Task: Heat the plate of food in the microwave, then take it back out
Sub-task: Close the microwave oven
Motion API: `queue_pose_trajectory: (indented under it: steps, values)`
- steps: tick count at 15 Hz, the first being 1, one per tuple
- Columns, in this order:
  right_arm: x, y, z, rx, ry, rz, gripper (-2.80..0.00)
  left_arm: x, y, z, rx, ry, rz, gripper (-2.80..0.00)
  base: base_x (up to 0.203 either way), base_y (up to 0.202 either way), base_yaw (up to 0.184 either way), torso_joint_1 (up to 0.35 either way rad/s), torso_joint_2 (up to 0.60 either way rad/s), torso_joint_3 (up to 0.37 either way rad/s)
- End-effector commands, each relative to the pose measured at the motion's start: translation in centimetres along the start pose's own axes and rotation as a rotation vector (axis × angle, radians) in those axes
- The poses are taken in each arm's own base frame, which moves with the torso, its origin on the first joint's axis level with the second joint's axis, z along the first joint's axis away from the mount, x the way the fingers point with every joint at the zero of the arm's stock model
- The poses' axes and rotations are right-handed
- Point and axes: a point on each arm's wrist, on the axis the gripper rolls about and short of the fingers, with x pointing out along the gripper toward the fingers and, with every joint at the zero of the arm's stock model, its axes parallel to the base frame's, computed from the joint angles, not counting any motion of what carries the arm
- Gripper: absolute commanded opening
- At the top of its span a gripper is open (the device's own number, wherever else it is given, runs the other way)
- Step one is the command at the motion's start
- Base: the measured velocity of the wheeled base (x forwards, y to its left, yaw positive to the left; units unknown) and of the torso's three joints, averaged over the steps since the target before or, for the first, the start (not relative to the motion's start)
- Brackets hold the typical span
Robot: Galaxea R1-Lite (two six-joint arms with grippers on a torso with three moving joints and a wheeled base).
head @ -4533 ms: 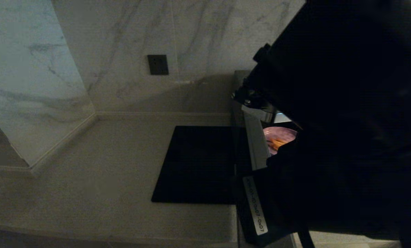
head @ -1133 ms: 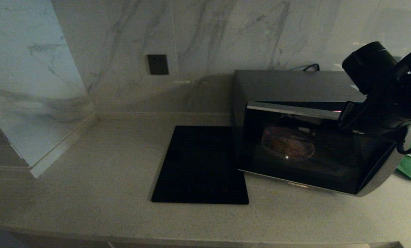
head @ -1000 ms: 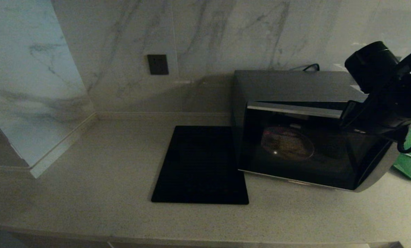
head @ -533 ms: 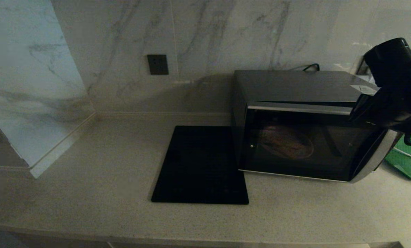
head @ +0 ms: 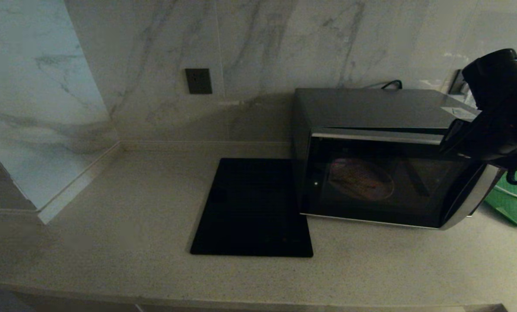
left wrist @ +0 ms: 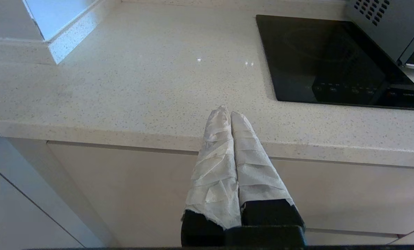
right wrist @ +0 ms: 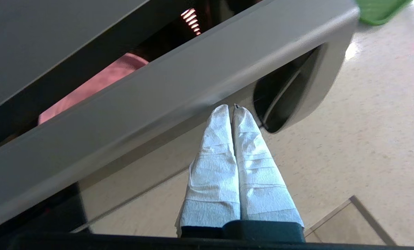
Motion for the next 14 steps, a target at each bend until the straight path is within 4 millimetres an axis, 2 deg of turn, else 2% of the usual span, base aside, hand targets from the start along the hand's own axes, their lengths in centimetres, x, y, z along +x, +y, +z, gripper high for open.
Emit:
queue_pose_trajectory:
  steps: [1, 7, 14]
  values:
    - [-0.2, -0.1, 0.0, 0.008, 0.003, 0.006, -2.8, 0.0, 0.0, 0.0, -0.001, 0.0, 0.001, -2.8, 0.0, 0.0, 0.0, 0.0, 0.0, 0.0]
    - [1.1, 0.2, -0.9, 0.024, -0.061, 0.053, -2.8, 0.0, 0.0, 0.0, -0.001, 0.001, -0.001, -2.8, 0.0, 0.0, 0.0, 0.0, 0.0, 0.0]
    - [0.5, 0.1, -0.3, 0.065, -0.109, 0.088, -2.8, 0.0, 0.0, 0.0, -0.001, 0.0, 0.0, -2.8, 0.0, 0.0, 0.0, 0.0, 0.0, 0.0]
